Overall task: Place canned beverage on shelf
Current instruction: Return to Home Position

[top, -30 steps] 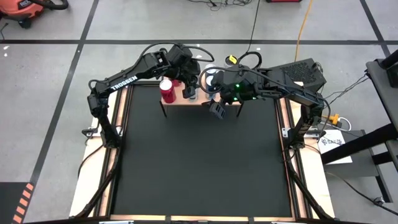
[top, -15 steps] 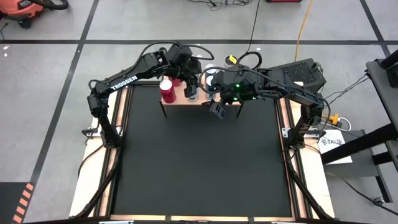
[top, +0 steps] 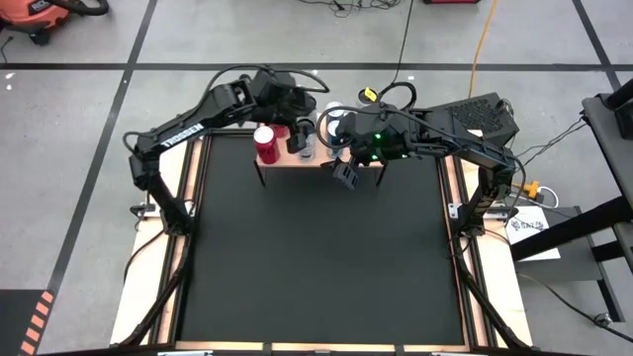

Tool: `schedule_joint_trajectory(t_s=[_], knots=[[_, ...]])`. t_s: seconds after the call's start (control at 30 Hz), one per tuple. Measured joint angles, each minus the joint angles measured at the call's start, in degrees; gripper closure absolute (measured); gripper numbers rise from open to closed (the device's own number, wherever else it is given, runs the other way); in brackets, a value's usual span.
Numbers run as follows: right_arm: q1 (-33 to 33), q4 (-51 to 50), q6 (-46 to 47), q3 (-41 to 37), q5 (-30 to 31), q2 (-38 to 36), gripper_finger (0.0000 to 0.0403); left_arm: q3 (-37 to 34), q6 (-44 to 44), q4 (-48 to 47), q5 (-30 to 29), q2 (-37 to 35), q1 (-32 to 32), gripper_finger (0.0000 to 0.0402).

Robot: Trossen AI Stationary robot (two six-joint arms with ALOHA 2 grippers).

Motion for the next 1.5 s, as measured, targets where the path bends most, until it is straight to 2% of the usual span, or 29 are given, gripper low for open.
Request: schedule_joint_trajectory(t_s=[0.43, 0.73, 1.13, 1.37, 1.5], knots=[[0.02, 0.02, -0.01, 0.00, 0.00, -0.02, 0.0095, 0.00, -2.91, -13.55, -5.20, -9.74, -6.64, 0.0123], [0.00, 0.02, 0.01, 0.00, 0.00, -0.02, 0.0095, 0.00, -11.77, -14.78, -4.93, -14.56, -14.71, 0.0123], [0.00, 0.02, -0.01, 0.00, 0.00, 0.00, 0.0095, -0.02, -12.51, -15.75, -4.95, -19.11, -23.65, 0.0123], [-0.15, 0.48, -0.71, 0.00, -0.29, -0.01, 0.0095, -0.02, -18.07, -17.97, -4.93, -22.66, -26.50, 0.0123], [-0.29, -1.68, -1.33, -0.04, -8.56, -1.46, 0.0095, -0.02, -20.14, -19.81, -4.90, -24.87, -28.60, 0.0123]])
